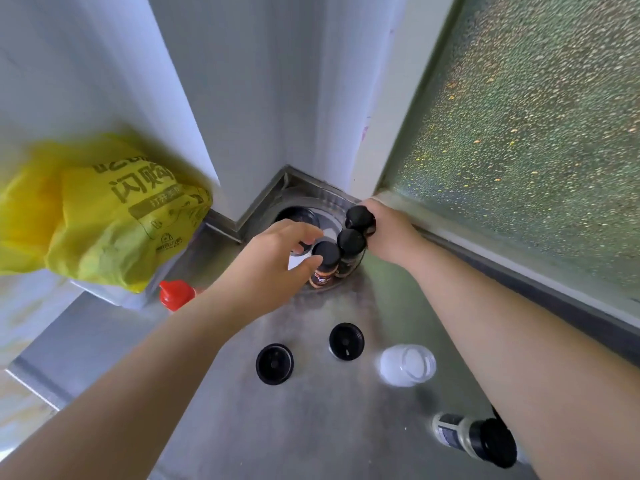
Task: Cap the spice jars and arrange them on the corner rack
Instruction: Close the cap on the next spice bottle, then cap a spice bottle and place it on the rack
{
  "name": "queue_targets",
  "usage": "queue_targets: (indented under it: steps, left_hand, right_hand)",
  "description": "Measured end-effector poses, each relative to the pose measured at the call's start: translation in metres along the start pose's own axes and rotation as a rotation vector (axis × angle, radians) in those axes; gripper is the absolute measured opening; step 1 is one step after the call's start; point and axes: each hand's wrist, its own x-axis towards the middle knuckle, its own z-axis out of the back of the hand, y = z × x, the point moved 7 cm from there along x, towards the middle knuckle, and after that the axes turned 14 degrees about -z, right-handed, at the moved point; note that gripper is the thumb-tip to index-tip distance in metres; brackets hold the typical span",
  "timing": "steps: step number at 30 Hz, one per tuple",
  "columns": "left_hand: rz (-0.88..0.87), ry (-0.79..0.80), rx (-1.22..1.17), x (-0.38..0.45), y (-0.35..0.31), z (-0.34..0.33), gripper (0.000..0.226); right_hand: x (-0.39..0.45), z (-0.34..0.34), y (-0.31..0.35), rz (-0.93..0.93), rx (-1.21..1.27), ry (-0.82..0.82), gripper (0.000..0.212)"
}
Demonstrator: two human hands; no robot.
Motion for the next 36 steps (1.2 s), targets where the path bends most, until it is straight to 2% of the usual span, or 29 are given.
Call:
queue_targets:
  steps: [6, 8, 12, 17, 22, 29, 32, 33, 36]
  left_hand:
    - [-0.017, 0.012, -0.021, 0.001, -0.009, -0.007, 0.032]
    - [-0.043, 0.010, -0.027, 0.004, -0.020, -0.009, 0.031]
    - [-0.133, 0.029, -0.019, 0.021, -0.057, -0.023, 0.032]
    - [-0.335, 0.141, -0.077, 0.046, -0.137, -0.085, 0.032]
    - [-0.485, 0.327, -0.147, 0.049, -0.219, -0.176, 0.034]
    - [-0.547, 0.558, -0.148, 0.028, -0.282, -0.271, 0.040]
    - [-0.523, 0.625, -0.069, 0.024, -0.289, -0.299, 0.042]
    - [-0.505, 0.642, -0.046, 0.024, -0.290, -0.307, 0.043]
    - [-0.447, 0.675, 0.005, 0.024, -0.293, -0.326, 0.047]
  right_hand:
    - [-0.012, 0.003, 0.004, 0.047, 0.063, 0.059, 0.044]
    - [-0.022, 0.012, -0.004, 0.009, 0.094, 0.047, 0.057]
    - [-0.068, 0.048, -0.037, -0.094, 0.183, -0.024, 0.056]
    - [-0.155, 0.095, -0.117, -0.195, 0.140, -0.157, 0.052]
    - [-0.240, 0.130, -0.227, -0.462, 0.039, -0.188, 0.051]
    - [-0.313, 0.159, -0.325, -0.712, 0.212, -0.461, 0.049]
    - [-0.318, 0.145, -0.357, -0.894, 0.317, -0.374, 0.044]
    - [-0.314, 0.137, -0.365, -0.922, 0.327, -0.319, 0.040]
    - [-0.300, 0.118, -0.377, -0.922, 0.508, -0.251, 0.048]
